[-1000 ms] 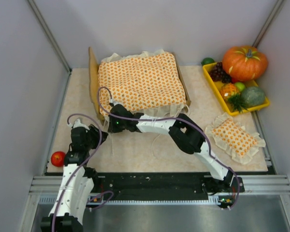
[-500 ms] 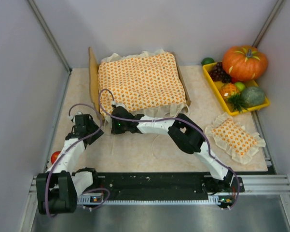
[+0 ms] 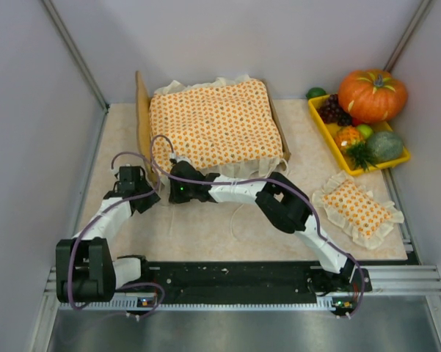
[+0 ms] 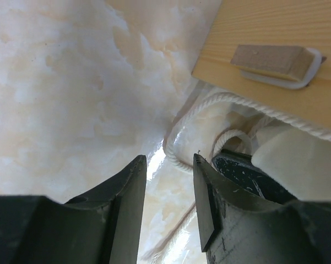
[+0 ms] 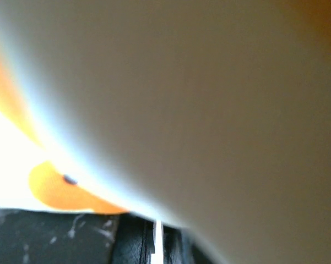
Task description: Set up the pet bed
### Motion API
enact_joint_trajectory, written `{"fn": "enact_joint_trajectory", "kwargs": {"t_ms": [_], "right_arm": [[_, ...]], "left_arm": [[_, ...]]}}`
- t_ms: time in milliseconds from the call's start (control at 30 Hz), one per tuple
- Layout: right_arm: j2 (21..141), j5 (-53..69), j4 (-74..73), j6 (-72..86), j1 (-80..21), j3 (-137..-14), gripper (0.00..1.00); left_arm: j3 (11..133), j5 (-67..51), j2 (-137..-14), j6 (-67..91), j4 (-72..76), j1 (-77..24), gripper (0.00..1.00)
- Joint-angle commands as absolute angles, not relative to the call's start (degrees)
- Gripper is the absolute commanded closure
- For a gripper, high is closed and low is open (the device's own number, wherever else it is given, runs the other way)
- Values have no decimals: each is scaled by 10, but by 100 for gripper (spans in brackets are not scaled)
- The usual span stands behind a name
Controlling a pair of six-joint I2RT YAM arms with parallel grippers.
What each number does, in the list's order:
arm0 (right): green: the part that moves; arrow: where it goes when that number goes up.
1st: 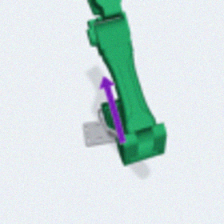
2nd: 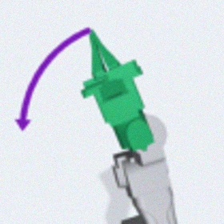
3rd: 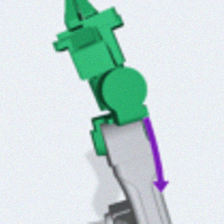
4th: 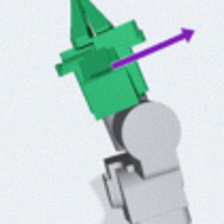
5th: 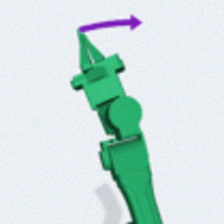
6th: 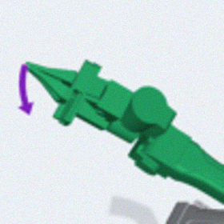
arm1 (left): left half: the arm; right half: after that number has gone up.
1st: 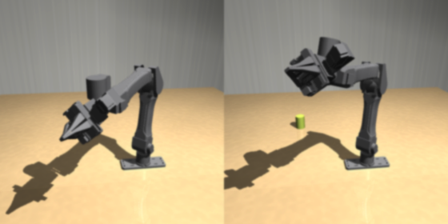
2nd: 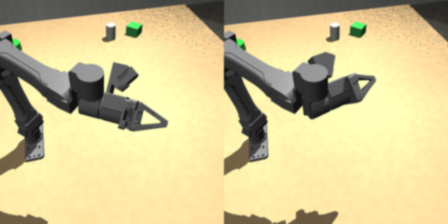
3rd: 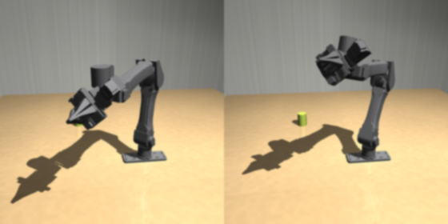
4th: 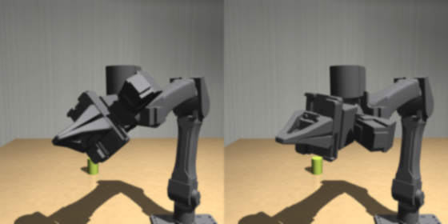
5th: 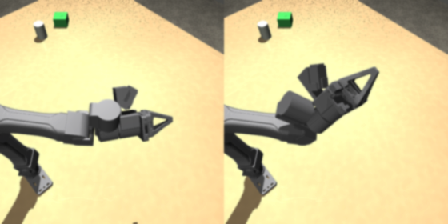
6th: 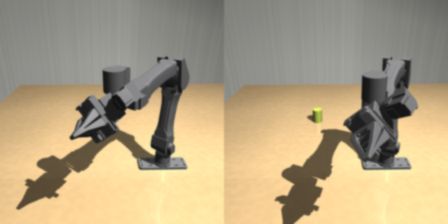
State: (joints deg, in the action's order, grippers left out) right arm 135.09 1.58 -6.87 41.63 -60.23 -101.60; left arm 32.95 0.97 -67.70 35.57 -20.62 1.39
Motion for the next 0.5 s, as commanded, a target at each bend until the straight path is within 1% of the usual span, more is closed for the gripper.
{"fn": "enact_joint_trajectory", "kwargs": {"t_ms": [0, 133, 267, 300, 400, 433, 467], "right_arm": [[1328, 21, -50, 413, -599, -1013, 100], [1325, 20, -48, 414, -597, -1011, 100], [1324, 19, -48, 415, -597, -1009, 100], [1323, 19, -48, 415, -597, -1009, 100], [1321, 19, -47, 414, -596, -1007, 100], [1321, 20, -48, 414, -596, -1006, 100], [1320, 19, -48, 414, -596, -1005, 100]], "left_arm": [[365, 27, -714, 332, -201, 3, 57], [377, 56, -741, 328, -215, -28, 59], [380, 70, -766, 333, -216, -52, 62], [379, 74, -767, 338, -214, -56, 68], [371, 83, -779, 343, -213, -62, 78], [367, 88, -780, 345, -210, -62, 84], [365, 85, -784, 348, -206, -62, 87]]}}
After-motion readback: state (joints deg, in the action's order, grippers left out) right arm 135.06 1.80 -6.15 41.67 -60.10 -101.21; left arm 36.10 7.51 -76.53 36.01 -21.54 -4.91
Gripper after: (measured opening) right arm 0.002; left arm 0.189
